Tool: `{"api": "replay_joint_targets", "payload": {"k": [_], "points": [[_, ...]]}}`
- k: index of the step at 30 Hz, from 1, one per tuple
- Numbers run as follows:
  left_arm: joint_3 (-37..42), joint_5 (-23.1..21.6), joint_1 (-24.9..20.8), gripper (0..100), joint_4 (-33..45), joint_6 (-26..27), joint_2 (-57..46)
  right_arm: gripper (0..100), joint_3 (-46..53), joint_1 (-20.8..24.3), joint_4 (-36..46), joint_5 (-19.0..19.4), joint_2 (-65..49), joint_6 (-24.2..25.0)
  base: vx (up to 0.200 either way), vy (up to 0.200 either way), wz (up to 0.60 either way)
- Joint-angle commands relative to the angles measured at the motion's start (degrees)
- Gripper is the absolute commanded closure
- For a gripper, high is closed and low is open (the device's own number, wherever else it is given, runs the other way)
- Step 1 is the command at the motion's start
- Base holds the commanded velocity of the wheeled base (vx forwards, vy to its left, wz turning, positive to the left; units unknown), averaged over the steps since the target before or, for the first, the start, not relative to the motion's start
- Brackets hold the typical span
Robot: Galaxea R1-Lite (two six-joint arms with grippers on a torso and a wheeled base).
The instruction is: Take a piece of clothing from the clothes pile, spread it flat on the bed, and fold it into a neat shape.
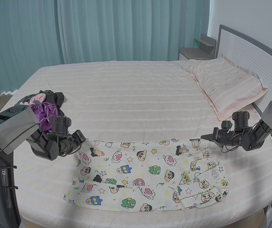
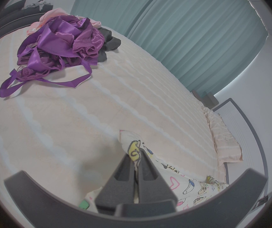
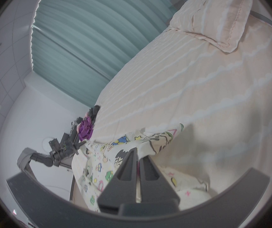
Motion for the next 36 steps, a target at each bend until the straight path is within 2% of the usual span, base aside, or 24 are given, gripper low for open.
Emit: {"api": "replay_joint_targets", "payload": {"k": [1,8,11,19,24,27,28,36], "points": [[6.78,-0.5,0.61,100,-0.43,1.45,-4.28,100,8.13,-1.58,0.0,3.17,-5.51,-5.14,0.0,0.0,0.0],[16.72,-5.34,1.23,100,-0.51,2.76,-8.68,100,15.77,-2.73,0.0,6.15,-7.8,-10.32,0.0,0.0,0.0],[22.52,-7.62,1.23,100,-0.6,5.05,-10.26,100,20.34,-3.78,0.18,8.7,-9.47,-12.96,0.0,0.0,0.0],[30.34,-7.97,1.31,100,-7.72,6.28,-8.85,100,27.38,-4.57,0.18,8.7,-8.41,-18.41,0.0,0.0,0.0],[32.71,-7.89,1.31,100,-14.14,6.19,-6.92,100,27.99,-4.04,0.44,7.82,-7.71,-18.23,0.0,0.0,0.0],[33.24,-7.89,1.31,100,-15.02,6.19,-6.74,100,28.69,-4.04,0.53,7.12,-7.71,-18.32,0.0,0.0,0.0],[33.33,-7.89,1.31,100,-15.1,6.28,-6.57,0,29.22,-4.04,0.26,7.03,-7.71,-18.32,0.0,0.0,0.0],[33.33,-7.89,1.23,100,-15.19,6.28,-6.57,0,29.49,-3.96,0.18,6.68,-7.89,-16.21,0.0,0.0,0.0]]}}
